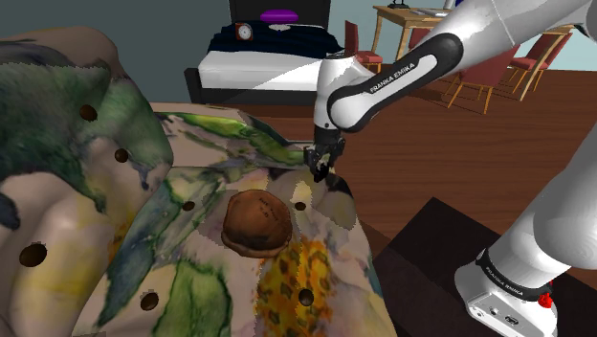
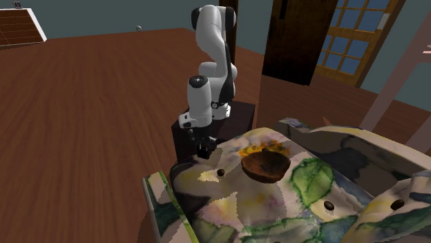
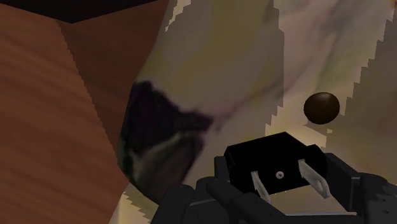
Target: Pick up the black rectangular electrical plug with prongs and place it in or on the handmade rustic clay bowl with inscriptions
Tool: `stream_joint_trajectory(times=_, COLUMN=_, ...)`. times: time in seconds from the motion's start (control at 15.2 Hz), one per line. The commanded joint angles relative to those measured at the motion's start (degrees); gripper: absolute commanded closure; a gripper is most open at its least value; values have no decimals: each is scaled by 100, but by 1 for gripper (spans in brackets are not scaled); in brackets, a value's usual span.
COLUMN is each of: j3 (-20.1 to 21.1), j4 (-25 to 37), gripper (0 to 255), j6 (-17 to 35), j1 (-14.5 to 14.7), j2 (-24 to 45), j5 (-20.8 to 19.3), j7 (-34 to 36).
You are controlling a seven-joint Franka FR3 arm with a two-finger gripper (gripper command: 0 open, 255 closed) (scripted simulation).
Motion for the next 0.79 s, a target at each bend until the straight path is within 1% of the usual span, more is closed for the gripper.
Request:
stream_joint_trajectory(times=0.0, j3=7, j4=45, gripper=255, j6=-150, j1=-5, j2=-106, j5=36, j7=-24)
stream_joint_trajectory(times=0.73, j3=15, j4=386, gripper=255, j6=-968, j1=-22, j2=-596, j5=182, j7=-123)
